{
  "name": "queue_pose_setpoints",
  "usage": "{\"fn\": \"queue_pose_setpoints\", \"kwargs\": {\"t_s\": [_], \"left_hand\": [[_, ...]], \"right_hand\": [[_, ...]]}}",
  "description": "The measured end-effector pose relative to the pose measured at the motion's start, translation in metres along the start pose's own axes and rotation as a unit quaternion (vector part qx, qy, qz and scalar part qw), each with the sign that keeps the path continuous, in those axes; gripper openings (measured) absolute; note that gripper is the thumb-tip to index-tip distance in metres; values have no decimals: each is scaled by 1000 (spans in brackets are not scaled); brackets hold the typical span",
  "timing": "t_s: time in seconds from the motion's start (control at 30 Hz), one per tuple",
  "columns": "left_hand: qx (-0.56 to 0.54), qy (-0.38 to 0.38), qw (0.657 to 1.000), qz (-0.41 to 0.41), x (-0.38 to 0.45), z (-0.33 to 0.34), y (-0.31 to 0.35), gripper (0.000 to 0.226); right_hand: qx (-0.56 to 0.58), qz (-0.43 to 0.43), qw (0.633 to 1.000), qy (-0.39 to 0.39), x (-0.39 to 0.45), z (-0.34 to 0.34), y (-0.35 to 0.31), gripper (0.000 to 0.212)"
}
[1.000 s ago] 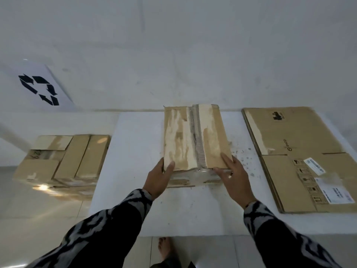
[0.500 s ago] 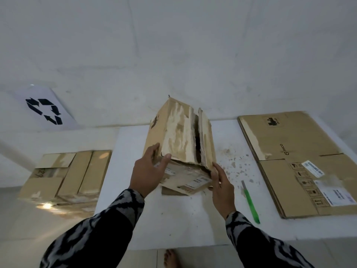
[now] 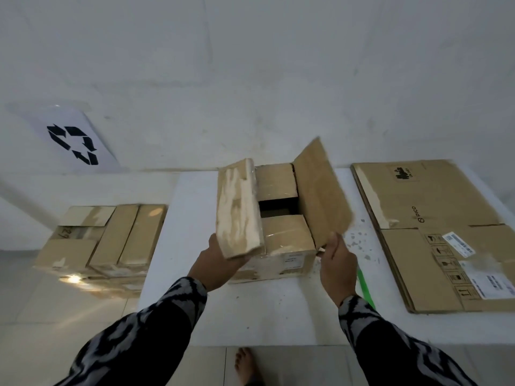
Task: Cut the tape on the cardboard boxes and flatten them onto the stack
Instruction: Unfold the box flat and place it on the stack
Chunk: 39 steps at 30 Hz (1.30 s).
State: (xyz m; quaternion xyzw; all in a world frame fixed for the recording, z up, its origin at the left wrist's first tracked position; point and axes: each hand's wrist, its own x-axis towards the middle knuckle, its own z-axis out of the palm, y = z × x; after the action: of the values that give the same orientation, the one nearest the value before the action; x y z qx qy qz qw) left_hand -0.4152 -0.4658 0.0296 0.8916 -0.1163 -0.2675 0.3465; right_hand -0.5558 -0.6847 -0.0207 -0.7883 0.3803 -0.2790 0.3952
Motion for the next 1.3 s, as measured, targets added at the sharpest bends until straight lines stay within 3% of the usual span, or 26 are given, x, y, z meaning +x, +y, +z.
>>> {"fn": "queue_pose_setpoints", "kwargs": {"t_s": [0.1,0.2,0.27,0.33,0.4,0.47,0.57,0.63,0.73,0.8,0.87,0.9,1.1,1.2,1.3], "left_hand": [[-15,-5,1000,12,0,4,-14,87],[-35,36,997,57,-1,6,-15,71],[-49,58,994,83,-2,7,-16,61],[-57,57,993,89,-3,7,-18,54],[-69,77,991,84,-4,8,-23,37],[-111,143,982,58,-1,7,-28,41],[-215,216,951,42,-2,0,-15,40],[-205,266,938,84,-4,-14,7,44],[-124,288,934,174,-13,-30,51,44],[-63,259,934,238,-20,-28,71,44],[-13,214,937,276,-22,-20,78,41],[6,193,939,284,-22,-15,79,40],[107,158,917,350,-20,2,101,46],[137,98,916,363,-22,19,115,34],[166,60,917,357,-25,42,127,37]], "right_hand": [[65,116,991,-8,8,5,8,96],[155,266,951,8,11,-3,7,56],[148,327,930,78,11,-13,4,50],[90,246,949,174,5,-17,-9,43],[47,44,976,210,-7,-14,-33,28],[0,-144,982,123,-13,-6,-51,17],[37,-238,965,-105,-7,15,-70,20],[46,-237,956,-164,-1,29,-83,24],[37,-184,967,-172,21,44,-101,34],[86,-129,958,-242,39,45,-119,37],[139,-71,925,-345,55,46,-132,38],[129,-47,923,-359,61,45,-133,39],[63,15,989,-135,60,-26,-105,45],[26,81,992,-97,30,-71,-94,61],[-65,36,996,-43,3,-96,-89,68]]}}
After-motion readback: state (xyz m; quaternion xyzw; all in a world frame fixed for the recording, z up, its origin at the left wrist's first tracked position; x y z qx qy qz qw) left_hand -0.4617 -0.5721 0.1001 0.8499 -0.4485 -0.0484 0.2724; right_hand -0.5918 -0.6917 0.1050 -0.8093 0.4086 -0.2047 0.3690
